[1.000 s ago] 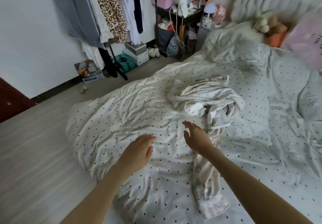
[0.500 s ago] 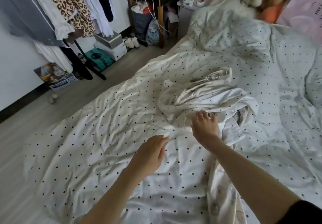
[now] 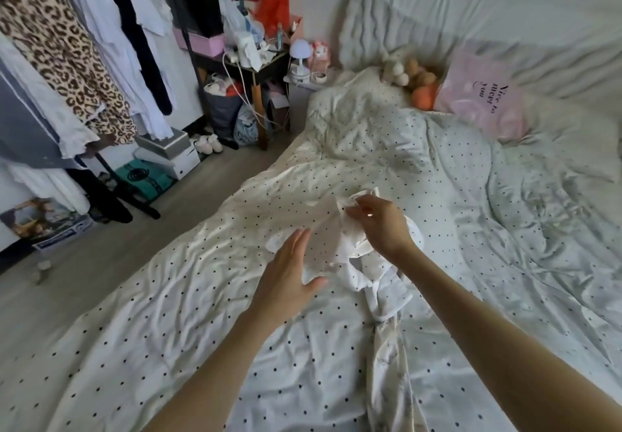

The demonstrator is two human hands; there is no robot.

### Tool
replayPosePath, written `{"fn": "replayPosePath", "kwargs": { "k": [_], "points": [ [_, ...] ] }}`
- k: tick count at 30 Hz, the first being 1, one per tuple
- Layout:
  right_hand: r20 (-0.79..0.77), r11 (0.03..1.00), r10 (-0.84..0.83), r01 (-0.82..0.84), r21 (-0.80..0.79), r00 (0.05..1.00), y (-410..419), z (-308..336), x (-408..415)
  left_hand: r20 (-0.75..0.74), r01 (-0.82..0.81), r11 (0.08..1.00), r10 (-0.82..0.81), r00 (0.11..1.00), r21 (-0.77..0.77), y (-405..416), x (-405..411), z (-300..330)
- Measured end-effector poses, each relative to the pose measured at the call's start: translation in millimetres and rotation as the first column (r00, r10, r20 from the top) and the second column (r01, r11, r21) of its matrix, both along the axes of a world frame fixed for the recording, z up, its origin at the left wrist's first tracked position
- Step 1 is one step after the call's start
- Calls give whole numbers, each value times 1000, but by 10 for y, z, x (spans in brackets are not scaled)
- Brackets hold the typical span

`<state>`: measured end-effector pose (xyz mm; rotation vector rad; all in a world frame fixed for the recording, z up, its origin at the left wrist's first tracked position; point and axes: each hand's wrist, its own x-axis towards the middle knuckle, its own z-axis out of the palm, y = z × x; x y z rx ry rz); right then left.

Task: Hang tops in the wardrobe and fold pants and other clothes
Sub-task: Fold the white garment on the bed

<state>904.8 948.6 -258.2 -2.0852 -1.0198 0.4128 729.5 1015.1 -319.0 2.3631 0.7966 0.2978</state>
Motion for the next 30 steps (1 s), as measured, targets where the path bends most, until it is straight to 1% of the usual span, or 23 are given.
{"fn": "replayPosePath", "kwargs": {
  "k": [2,5,7,9,10,11,13,14,15,16,17,18,19,21,23,25,26,27,28,29,30],
  "points": [
    [-66,991,-52,59,118,997,-86,344,4,53,8,999,-10,999,35,-10,118,274],
    [-246,951,-122,184,249,962,-260,728,-18,57,37,997,-41,997,70,-140,197,561],
    [-349,923,-131,243,298,928,-343,893,-38,96,-8,993,-3,995,117,-266,206,641],
    [-368,916,-119,245,318,922,-451,1030,-106,208,-67,982,30,978,174,-422,163,745],
    [-363,913,-115,242,327,925,-505,1097,-146,251,-87,984,46,967,157,-484,136,807],
    [-367,910,-114,246,335,923,-539,1146,-176,278,-104,990,73,958,100,-516,114,860],
    [-396,904,-128,271,329,909,-589,1217,-196,282,-124,990,138,949,-69,-509,79,953],
    [-397,911,-137,273,309,907,-630,1247,-198,288,-131,978,174,942,-163,-494,61,1014],
    [-365,929,-146,254,269,920,-685,1259,-202,291,-145,950,227,929,-275,-482,42,1088],
    [-300,952,-147,217,214,942,-760,1253,-215,296,-160,897,297,908,-412,-479,15,1166],
    [-234,971,-141,181,159,962,-841,1218,-237,290,-165,817,374,881,-552,-474,-6,1227],
    [-197,981,-121,147,124,973,-927,1155,-284,282,-158,732,440,853,-662,-475,-27,1289],
    [-189,988,-89,110,106,978,-1042,1075,-376,279,-154,675,487,828,-722,-497,-68,1354],
    [-211,998,-42,51,38,977,-1220,839,-531,273,-137,597,544,793,-790,-497,-81,1433],
    [-211,996,-31,11,-94,977,-1358,675,-711,281,-94,530,583,763,-843,-550,-104,1527],
    [-116,979,-29,5,-205,993,-1362,599,-775,296,-48,497,588,753,-867,-604,-102,1621],
    [-55,974,-44,31,-223,998,-1325,621,-773,311,-30,504,578,754,-863,-628,-92,1668],
    [-13,976,-76,72,-204,997,-1285,677,-754,331,-18,523,566,755,-852,-646,-75,1708],
    [-16,982,-113,109,-156,994,-1244,758,-722,354,-15,551,557,751,-835,-649,-57,1730],
    [-78,986,-149,142,-86,986,-1209,840,-668,378,-26,594,545,749,-804,-650,-48,1748],
    [-177,986,-166,168,-5,970,-1182,946,-622,404,-45,647,527,748,-761,-635,-52,1748]
  ]
}}
